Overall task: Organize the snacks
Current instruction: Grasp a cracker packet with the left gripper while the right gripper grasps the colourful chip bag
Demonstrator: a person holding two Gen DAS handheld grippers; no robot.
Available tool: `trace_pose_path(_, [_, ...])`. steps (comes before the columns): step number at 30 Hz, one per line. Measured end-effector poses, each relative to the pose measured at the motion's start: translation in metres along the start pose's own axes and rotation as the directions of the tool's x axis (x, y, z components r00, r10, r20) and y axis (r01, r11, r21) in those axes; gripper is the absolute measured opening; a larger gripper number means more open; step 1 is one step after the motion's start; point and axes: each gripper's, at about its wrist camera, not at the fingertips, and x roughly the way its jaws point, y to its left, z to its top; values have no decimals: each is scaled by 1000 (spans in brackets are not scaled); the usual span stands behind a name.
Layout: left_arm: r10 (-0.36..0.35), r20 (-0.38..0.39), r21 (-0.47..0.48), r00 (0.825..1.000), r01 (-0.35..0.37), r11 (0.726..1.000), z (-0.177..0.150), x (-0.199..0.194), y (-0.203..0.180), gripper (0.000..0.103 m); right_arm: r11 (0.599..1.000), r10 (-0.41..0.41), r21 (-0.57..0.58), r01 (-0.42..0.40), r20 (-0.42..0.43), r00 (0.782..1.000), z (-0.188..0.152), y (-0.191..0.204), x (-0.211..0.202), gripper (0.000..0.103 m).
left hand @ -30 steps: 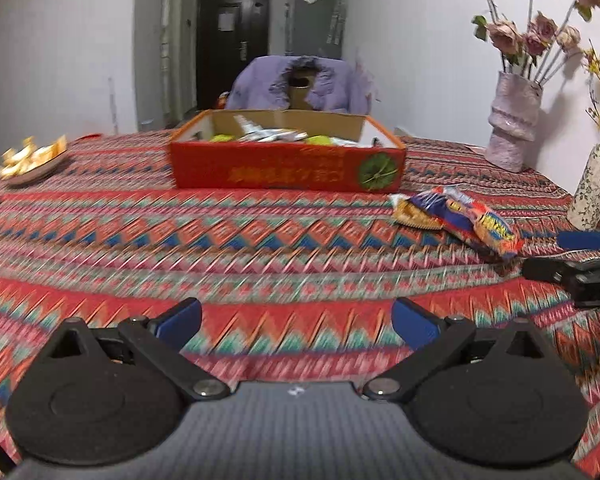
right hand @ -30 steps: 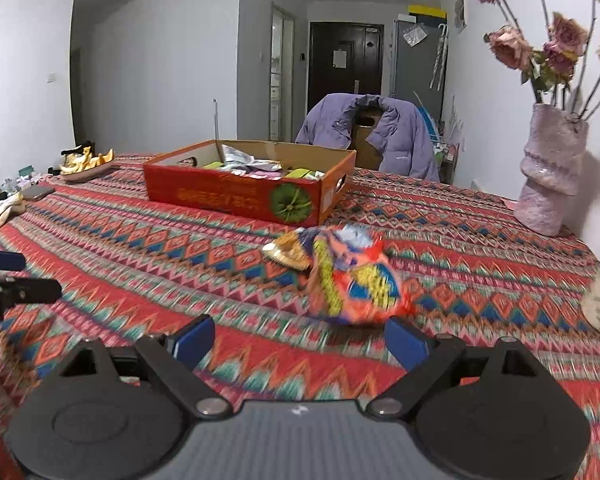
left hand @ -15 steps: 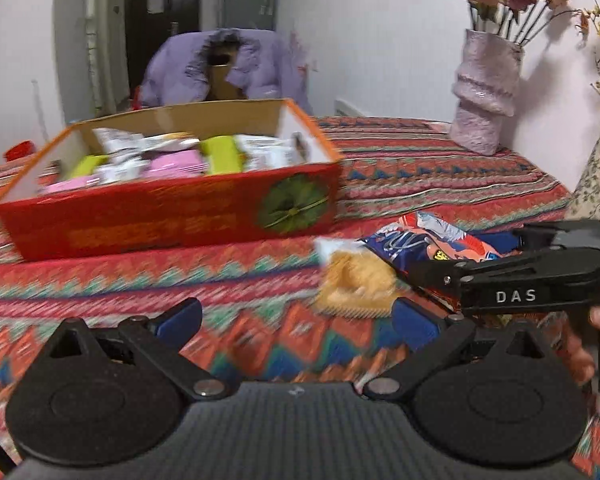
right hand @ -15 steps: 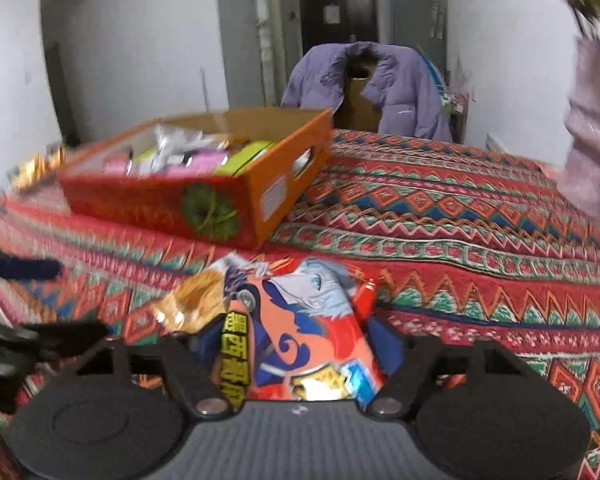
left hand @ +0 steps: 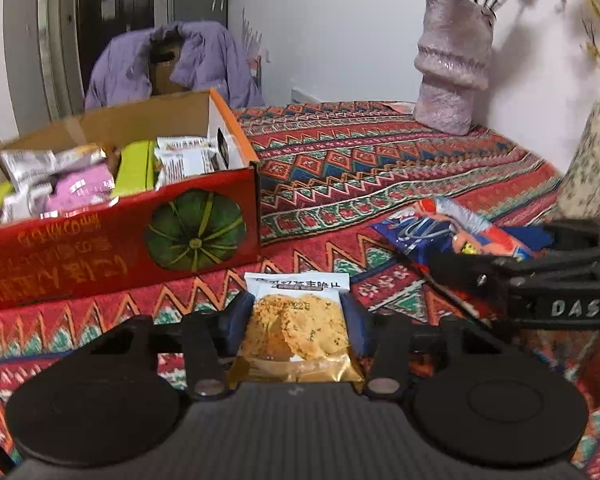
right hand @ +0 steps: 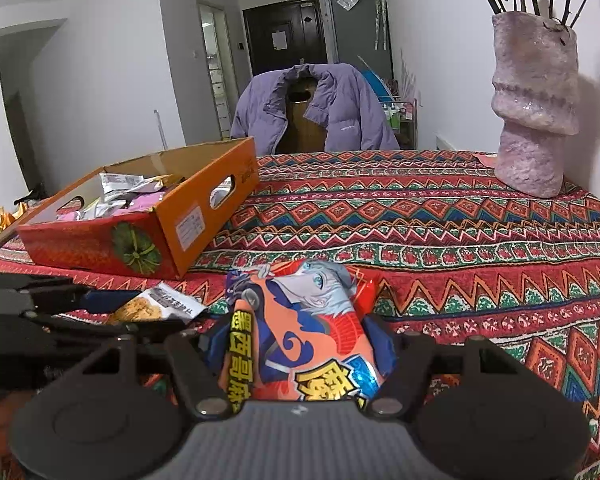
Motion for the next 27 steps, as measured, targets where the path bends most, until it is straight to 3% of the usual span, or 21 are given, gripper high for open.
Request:
trace_pose_path(5, [-10, 14, 15, 1000, 10, 1000, -2, -26, 1, 45, 1000, -17, -7, 17, 3, 1000, 1, 5, -3, 61])
trace_pose_path(12, [48, 74, -4, 996, -48, 999, -14, -119, 18, 45, 999, 5, -39, -4, 33, 999, 2, 42, -44, 56])
trace_pose_path(17, [89, 123, -93, 988, -78, 993, -43, -190, 42, 45, 998, 49, -46, -47, 51, 998, -23, 92, -99, 56])
trace_pose_path(21, [160, 167, -112, 973, -143, 983, -75, -239, 55, 45, 996, 88, -24, -87, 47, 995, -54, 134, -135, 56])
trace_pose_path(27, [161, 180, -140, 970, -137, 981, -113, -286, 75, 45, 993, 104, -55, -102, 41, 994, -85, 193, -169, 56])
